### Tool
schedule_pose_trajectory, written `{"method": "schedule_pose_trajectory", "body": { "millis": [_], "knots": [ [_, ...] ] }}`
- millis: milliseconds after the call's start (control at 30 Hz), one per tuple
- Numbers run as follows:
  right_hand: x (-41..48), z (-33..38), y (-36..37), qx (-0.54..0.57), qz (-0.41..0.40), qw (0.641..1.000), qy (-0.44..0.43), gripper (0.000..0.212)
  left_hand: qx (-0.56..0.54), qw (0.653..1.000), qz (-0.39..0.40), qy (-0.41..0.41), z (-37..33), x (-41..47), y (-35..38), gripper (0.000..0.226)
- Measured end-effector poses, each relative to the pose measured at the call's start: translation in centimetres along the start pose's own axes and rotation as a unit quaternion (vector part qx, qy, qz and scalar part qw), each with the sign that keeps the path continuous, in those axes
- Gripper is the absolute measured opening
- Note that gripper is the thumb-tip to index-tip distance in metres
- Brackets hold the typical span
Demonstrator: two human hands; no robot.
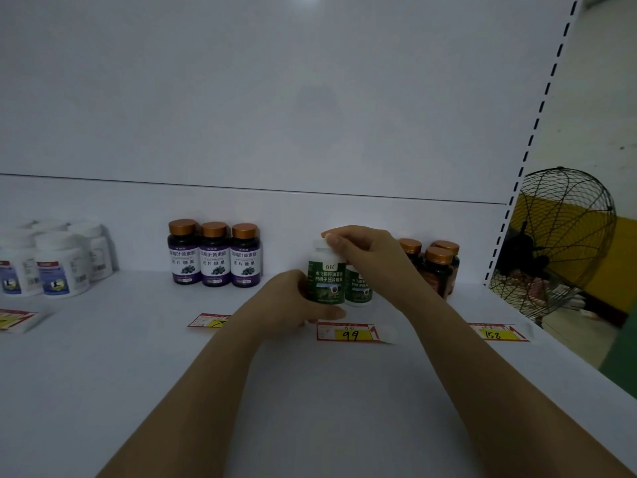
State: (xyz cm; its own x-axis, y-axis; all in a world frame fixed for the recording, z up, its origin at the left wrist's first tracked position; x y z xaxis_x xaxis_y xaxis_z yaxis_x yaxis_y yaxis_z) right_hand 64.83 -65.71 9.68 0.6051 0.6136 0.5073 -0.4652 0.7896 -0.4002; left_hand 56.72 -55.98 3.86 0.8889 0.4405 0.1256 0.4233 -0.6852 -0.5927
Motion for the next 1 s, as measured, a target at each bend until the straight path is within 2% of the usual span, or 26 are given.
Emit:
{"method": "schedule_pose_trajectory", "body": {
  "millis": [267, 467, 600, 767, 867, 1000],
  "knots": [
    [0.2, 0.0, 0.1, -0.012, 0.002, 0.999, 0.031, 0.028, 0.014, 1.0, -0.01, -0.011, 0.0, -0.1, -0.3, 0.05],
    [0.4, -0.1, -0.8, 0.112, 0.004, 0.992, 0.059, 0.015, -0.108, 0.993, 0.015, 0.034, -1.2, -0.8, -0.4, 0.043],
    [0.4, -0.5, -0.2, 0.176, 0.034, 0.981, 0.079, 0.017, -0.111, 0.993, -0.014, 0.047, -1.4, -0.9, -0.9, 0.038],
    [0.2, -0.3, 0.3, 0.002, 0.022, 0.999, 0.048, 0.032, -0.046, 0.996, -0.069, 0.03, -0.8, -0.7, -1.3, 0.049],
    [0.2, -0.2, -0.2, 0.041, 0.018, 0.998, 0.044, 0.028, -0.066, 0.996, -0.054, 0.021, -0.6, -0.6, -1.2, 0.055],
    [0.1, 0.0, -0.6, 0.099, 0.033, 0.993, 0.05, 0.025, -0.081, 0.996, -0.022, 0.031, -0.8, -0.6, -0.8, 0.048]
  ]
}}
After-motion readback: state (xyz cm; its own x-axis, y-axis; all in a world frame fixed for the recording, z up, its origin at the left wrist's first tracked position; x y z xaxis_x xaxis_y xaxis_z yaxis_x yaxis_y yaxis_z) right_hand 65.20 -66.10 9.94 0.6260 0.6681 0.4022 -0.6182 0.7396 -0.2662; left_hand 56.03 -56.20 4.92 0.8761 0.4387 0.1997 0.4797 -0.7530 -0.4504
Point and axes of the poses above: each hand's wrist, its own x-axis towards the middle knuckle, its own y-axis out of the palm, z = x × y, the point moved 7 cm from there along x, towards the middle knuckle, and after that the axes turned 4 degrees about -z, right-handed, at the moved point
